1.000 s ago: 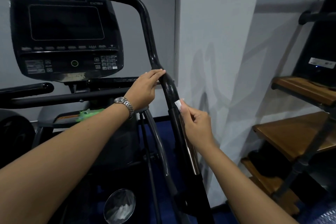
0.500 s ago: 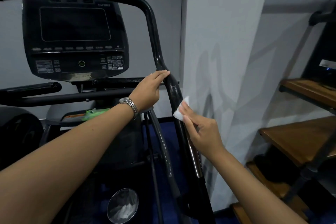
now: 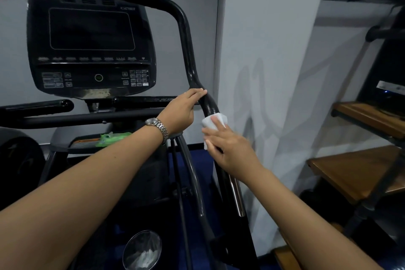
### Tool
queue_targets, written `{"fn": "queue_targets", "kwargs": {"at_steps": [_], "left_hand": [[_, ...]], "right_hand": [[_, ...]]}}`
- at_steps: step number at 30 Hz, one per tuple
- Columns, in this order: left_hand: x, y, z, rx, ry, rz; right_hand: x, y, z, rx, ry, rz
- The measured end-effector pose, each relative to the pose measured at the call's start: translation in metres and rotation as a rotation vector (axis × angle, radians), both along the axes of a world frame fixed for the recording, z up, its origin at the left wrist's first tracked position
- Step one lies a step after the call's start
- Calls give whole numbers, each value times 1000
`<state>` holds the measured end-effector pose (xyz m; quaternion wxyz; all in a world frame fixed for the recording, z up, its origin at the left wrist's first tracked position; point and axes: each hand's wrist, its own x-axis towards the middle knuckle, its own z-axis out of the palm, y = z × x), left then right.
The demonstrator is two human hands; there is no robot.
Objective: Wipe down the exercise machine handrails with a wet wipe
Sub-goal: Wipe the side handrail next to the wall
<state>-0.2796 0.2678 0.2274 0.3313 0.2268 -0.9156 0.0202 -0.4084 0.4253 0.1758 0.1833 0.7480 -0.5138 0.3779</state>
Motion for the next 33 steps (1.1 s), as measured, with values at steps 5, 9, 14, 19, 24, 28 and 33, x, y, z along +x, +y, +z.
{"fn": "queue_targets", "kwargs": {"at_steps": [5,9,14,19,24,28,33], "left_hand": [[2,-4,1,39,-21,-14],[2,-4,1,36,-7,-21],[2,-5,1,26,-15,-19],[1,-2,-1,25,-11,6],[1,0,0,19,-8,11],[2,-1,-1,27,-8,13],[2,1,0,23,-19,5]], "right_hand": [[-13,1,6,-87,-37,30],[1,-8,8,-43,10,-11],[-19,1,6,-67,-58,80],[-7,-7,5,-38,-53,38],[-24,0,11,-24,-78,128],[-13,-13,19,-8,-80,69],[-23,0,3,-19,-54,157]]}}
